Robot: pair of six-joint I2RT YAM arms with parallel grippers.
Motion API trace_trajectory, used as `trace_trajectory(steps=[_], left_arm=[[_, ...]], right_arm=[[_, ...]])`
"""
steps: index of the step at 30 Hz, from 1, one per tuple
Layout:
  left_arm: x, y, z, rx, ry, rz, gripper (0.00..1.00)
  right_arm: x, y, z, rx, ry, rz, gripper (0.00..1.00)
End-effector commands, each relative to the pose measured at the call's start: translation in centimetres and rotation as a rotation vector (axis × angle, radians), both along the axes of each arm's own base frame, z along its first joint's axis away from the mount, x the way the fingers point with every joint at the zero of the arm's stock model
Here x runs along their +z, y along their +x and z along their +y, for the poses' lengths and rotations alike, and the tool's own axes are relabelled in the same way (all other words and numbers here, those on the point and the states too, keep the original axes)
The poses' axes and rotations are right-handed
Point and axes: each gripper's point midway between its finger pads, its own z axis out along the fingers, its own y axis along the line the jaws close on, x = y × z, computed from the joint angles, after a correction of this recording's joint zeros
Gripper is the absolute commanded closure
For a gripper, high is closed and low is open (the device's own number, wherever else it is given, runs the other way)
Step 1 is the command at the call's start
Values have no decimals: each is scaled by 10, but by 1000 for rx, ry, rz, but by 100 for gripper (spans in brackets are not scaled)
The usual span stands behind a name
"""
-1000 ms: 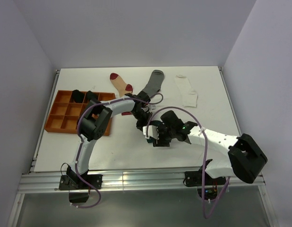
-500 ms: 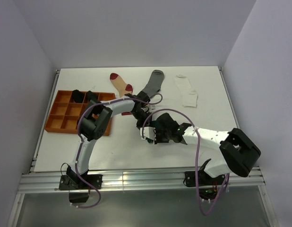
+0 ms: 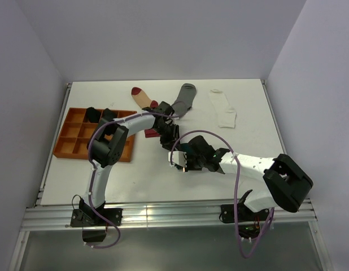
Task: Roll the socks
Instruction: Roll the sock at the center of the board.
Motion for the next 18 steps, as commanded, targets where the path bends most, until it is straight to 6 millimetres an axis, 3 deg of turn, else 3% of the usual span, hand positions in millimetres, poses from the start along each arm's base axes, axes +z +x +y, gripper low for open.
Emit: trace_trajectory(steps=[1, 7, 14, 18], left_arm=[[9, 23, 4, 15, 49, -111, 58], [-5, 21, 4, 4, 62, -85, 58], [-24, 0, -5, -70, 55, -20, 60], [-29, -3, -8, -68, 53, -6, 68]], right_arm=[[-13, -9, -10, -16, -43, 45, 83], [-13, -10, -8, -15, -40, 54, 83], [-13, -8, -9, -16, -46, 43, 83], [-13, -8, -9, -19, -44, 47, 83]])
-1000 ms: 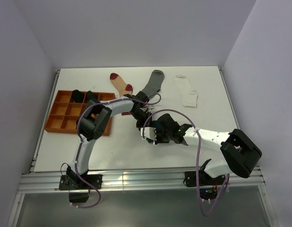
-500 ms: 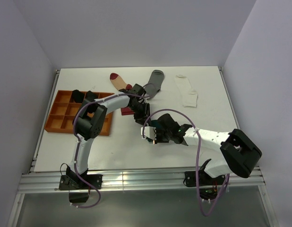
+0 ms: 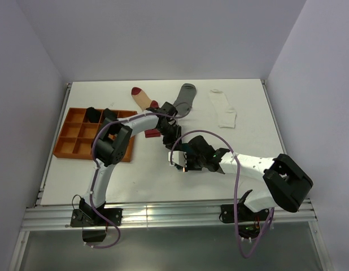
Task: Roll the socks
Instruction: Roll the sock at the center of the board.
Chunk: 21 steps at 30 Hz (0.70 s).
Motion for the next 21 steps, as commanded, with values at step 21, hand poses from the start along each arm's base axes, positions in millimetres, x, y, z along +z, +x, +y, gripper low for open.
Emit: trace_trajectory(steps=[21], left_arm=[[-20, 11, 35, 60, 74, -53, 100]], right_arm=[[-1, -40, -27, -104, -31, 481, 84]])
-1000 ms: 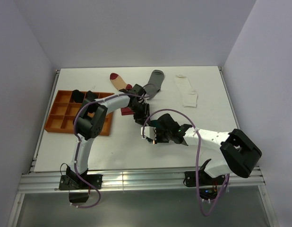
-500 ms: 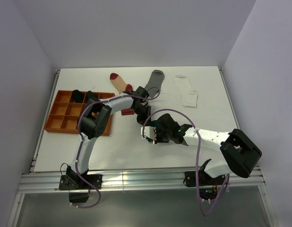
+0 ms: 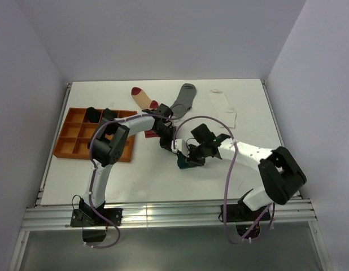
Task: Roll the socks
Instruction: Roll the sock at the center of the board.
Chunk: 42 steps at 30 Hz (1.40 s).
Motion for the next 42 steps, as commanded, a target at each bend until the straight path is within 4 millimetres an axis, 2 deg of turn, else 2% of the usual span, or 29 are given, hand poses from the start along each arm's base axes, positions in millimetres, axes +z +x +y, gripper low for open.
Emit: trace_trajectory(steps=[1, 2, 3, 4, 6, 7, 8, 10, 12, 13, 14, 16, 20, 22, 24, 28, 29, 32, 36, 37, 38, 41, 42], left_arm=[[-16, 12, 21, 22, 85, -80, 100], [-15, 13, 20, 22, 73, -91, 100], [-17, 10, 21, 21, 75, -89, 100], [-17, 10, 21, 26, 72, -91, 100], [-15, 11, 21, 31, 65, -104, 99], [-14, 11, 20, 31, 59, -109, 100], [-13, 10, 20, 31, 55, -108, 100], [-13, 11, 19, 36, 50, -116, 100], [-10, 11, 19, 42, 38, -130, 99], [-9, 12, 20, 50, 37, -137, 100], [-9, 9, 20, 46, 28, -133, 100], [-9, 10, 19, 43, 23, -149, 100], [-9, 8, 20, 63, 11, -171, 100], [0, 12, 15, 74, -28, -209, 100], [2, 14, 17, 76, -24, -237, 95], [21, 21, 14, 75, -55, -335, 80], [24, 22, 14, 73, -62, -358, 72], [35, 26, 15, 75, -66, -416, 64], [50, 33, 18, 73, -69, -508, 62], [61, 33, 17, 72, -85, -540, 62], [63, 30, 17, 64, -96, -555, 62], [81, 25, 3, 9, -153, -643, 61], [84, 17, -6, -37, -176, -663, 61]], right_arm=[[-7, -26, -16, -57, -49, 266, 84], [-16, -28, -17, -64, -69, 319, 85], [-15, -33, -16, -59, -57, 376, 85], [-13, -24, -17, -85, -41, 389, 85], [-25, -23, -23, -111, -84, 456, 84], [-23, -16, -21, -118, -83, 461, 84], [-32, -17, -22, -126, -101, 507, 84], [-28, -13, -17, -136, -85, 569, 84], [-36, -12, -24, -179, -110, 665, 84], [-35, -2, -22, -202, -109, 671, 85], [-45, -1, -27, -230, -128, 714, 85], [-50, 5, -27, -252, -150, 761, 85], [-50, 8, -29, -288, -170, 828, 84], [-54, 11, -31, -308, -199, 837, 84], [-53, 14, -33, -319, -218, 838, 84], [-55, 19, -35, -362, -250, 840, 83], [-55, 19, -35, -371, -258, 845, 83], [-58, 22, -36, -390, -275, 850, 83], [-60, 25, -35, -413, -281, 856, 83], [-60, 24, -34, -412, -281, 867, 83], [-60, 23, -34, -411, -283, 871, 83], [-63, 22, -34, -419, -291, 888, 83], [-62, 23, -33, -423, -290, 894, 83]])
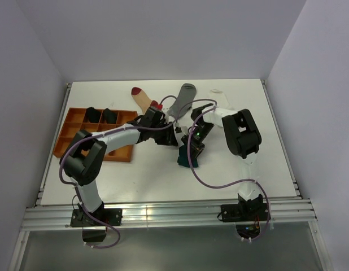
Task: Roll the socks
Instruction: Roll the sock at the center of the board.
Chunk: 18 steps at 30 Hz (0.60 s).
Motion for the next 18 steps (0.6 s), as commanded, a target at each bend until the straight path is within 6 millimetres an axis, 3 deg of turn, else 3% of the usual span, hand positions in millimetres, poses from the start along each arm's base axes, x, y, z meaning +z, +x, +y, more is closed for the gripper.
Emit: trace_trajectory(steps=[1, 3, 6, 10, 18], left_arm=[[42, -4, -31, -134, -93, -198, 61], [47, -12, -45, -199, -134, -231, 60], [38, -31, -65, -299, -196, -210, 60], [22, -42, -68, -328, -209, -194, 60], [11, -58, -73, -387, -308, -167, 60]], right_arm=[[-49, 8, -31, 81, -188, -58, 83], [-49, 9, -31, 76, -188, -57, 83], [-47, 8, -30, 75, -189, -53, 83], [-47, 8, -29, 72, -185, -50, 83], [-37, 2, -24, 75, -103, 23, 83]])
